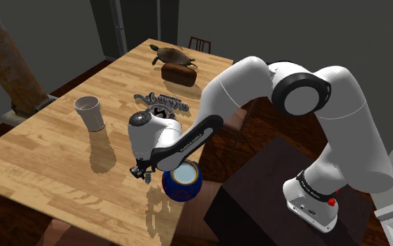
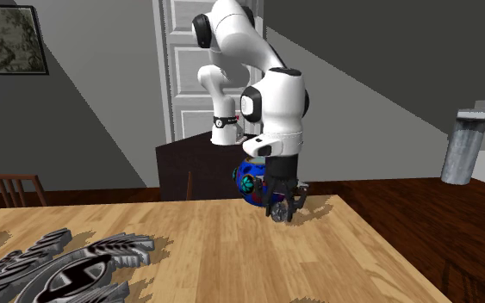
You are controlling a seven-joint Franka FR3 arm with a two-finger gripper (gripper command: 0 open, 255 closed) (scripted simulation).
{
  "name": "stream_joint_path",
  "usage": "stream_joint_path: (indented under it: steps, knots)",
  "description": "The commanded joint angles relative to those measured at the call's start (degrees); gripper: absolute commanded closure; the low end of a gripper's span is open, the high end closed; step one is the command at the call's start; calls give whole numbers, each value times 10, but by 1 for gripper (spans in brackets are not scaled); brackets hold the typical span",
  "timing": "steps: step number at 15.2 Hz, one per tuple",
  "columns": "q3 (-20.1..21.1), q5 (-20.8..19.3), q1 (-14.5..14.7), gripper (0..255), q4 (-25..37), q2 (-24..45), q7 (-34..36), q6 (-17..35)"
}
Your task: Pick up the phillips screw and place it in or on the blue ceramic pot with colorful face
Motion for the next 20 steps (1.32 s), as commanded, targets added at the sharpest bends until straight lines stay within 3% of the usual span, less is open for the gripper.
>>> stream_joint_path:
  steps: [1, 20]
  knots:
    - [4, 3, -4, 255, -8, -15, -2, -7]
    - [34, 36, -25, 255, -24, -118, -19, -94]
